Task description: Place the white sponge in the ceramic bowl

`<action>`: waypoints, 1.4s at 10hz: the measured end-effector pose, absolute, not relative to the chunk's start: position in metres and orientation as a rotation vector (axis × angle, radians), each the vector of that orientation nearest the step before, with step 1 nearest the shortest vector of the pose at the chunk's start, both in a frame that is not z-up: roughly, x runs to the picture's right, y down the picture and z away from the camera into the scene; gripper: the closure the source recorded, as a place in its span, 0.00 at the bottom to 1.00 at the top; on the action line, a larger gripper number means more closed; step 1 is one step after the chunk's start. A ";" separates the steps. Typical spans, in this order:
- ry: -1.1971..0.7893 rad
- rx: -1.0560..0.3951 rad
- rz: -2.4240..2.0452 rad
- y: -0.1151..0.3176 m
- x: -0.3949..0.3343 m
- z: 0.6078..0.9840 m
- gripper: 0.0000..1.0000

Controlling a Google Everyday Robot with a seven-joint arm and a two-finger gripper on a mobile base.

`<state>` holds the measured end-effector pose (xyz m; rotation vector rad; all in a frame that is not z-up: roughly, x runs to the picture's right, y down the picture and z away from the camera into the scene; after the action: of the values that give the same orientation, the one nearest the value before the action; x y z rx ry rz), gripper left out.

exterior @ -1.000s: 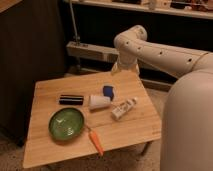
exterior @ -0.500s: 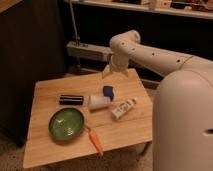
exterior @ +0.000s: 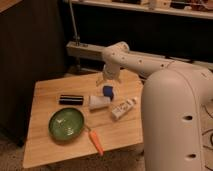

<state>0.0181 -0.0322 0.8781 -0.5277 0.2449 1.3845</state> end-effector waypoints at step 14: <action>0.328 -0.632 1.387 0.005 0.004 0.975 0.20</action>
<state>0.0038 0.0051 0.9752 -0.6322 0.3280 1.3869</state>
